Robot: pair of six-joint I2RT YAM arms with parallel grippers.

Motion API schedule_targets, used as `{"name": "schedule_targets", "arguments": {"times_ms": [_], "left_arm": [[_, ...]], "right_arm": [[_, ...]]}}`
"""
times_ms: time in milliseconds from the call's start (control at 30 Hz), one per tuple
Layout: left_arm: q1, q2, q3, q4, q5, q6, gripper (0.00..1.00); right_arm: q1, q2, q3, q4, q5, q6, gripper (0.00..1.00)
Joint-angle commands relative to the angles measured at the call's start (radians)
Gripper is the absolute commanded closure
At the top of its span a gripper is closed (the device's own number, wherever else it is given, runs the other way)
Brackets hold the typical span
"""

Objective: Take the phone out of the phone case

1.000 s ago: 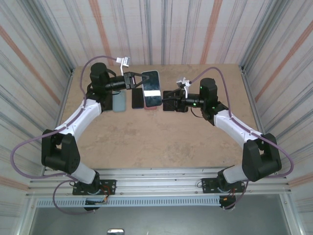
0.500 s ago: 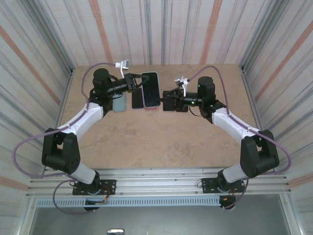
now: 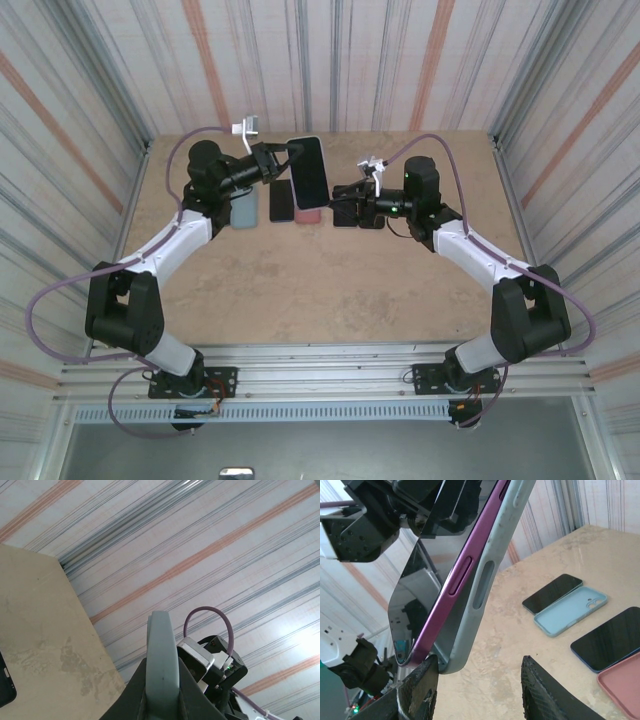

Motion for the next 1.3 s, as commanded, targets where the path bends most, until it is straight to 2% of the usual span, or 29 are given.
{"name": "schedule_targets", "arguments": {"times_ms": [0, 133, 200, 367, 467, 767, 867, 1067, 1267], "left_arm": [[-0.014, -0.013, -0.008, 0.113, -0.048, -0.050, 1.00], [-0.033, -0.001, -0.004, 0.118, -0.069, -0.056, 1.00], [-0.044, 0.009, -0.011, 0.127, -0.092, -0.062, 1.00], [-0.060, 0.055, -0.037, 0.231, -0.150, -0.143, 1.00], [-0.063, 0.084, -0.040, 0.294, -0.151, -0.192, 1.00], [-0.060, 0.072, -0.046, 0.325, -0.154, -0.240, 1.00], [-0.059, 0.064, -0.057, 0.333, -0.178, -0.266, 1.00], [-0.037, 0.027, -0.103, 0.304, -0.265, -0.280, 1.00], [-0.015, 0.008, -0.124, 0.305, -0.280, -0.282, 1.00]], "right_arm": [[0.018, 0.012, 0.013, 0.032, -0.048, 0.041, 0.54], [0.019, 0.025, 0.013, 0.100, -0.044, 0.130, 0.54], [0.019, 0.039, 0.019, 0.162, -0.038, 0.237, 0.53], [0.017, 0.069, 0.002, 0.350, -0.020, 0.466, 0.54], [0.008, 0.080, -0.015, 0.408, 0.001, 0.550, 0.54], [-0.022, 0.115, -0.020, 0.431, -0.002, 0.586, 0.56], [-0.023, 0.128, -0.016, 0.453, -0.014, 0.595, 0.57], [-0.041, 0.131, -0.055, 0.613, -0.028, 0.696, 0.57], [-0.063, 0.111, -0.087, 0.628, -0.023, 0.717, 0.57]]}}
